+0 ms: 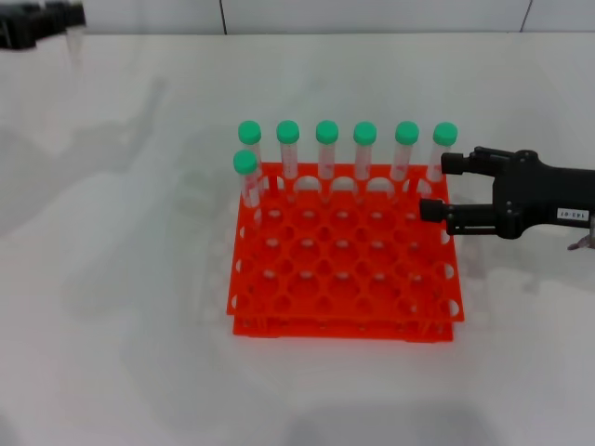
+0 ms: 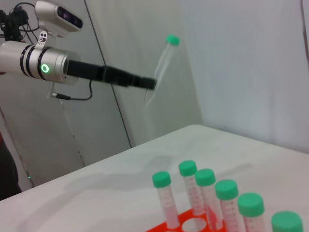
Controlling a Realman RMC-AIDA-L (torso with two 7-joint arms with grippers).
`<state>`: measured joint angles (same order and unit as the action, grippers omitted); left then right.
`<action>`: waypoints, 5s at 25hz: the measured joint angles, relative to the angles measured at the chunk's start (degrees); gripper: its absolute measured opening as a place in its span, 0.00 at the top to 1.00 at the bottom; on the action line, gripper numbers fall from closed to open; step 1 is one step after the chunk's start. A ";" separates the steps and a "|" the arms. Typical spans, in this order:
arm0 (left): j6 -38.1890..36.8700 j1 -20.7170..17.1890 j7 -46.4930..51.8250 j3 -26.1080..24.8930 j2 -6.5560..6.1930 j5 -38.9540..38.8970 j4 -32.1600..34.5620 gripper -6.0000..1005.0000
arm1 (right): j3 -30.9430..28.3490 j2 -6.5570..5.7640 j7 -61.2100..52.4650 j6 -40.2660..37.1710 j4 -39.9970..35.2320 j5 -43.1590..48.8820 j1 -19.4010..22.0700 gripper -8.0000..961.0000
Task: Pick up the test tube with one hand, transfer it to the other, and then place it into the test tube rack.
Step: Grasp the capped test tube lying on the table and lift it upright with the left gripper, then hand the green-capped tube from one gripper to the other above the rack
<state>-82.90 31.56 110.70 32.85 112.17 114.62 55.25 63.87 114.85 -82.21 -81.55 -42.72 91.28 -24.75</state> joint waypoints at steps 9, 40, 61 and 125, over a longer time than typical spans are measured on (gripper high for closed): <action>5.11 1.38 -6.22 0.28 1.30 -8.14 -6.10 0.81 | -0.59 -0.04 0.00 -0.44 -1.09 -0.05 0.06 0.11; -2.66 6.45 -22.50 12.84 2.79 -9.93 -11.51 0.81 | -4.90 -0.36 0.96 -1.40 -1.75 -0.03 0.06 0.11; -5.46 9.85 -27.13 18.18 5.78 -10.30 -16.81 0.81 | -6.65 -1.18 0.69 -2.18 -5.21 -0.06 1.11 0.11; -5.49 10.29 -29.03 18.92 5.94 -7.59 -18.23 0.81 | -4.00 0.64 -1.03 -4.87 -9.18 -6.79 -2.77 0.13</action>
<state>-88.39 41.85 81.67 51.77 118.12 107.03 37.02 59.87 115.49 -83.24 -86.42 -51.90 84.48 -27.52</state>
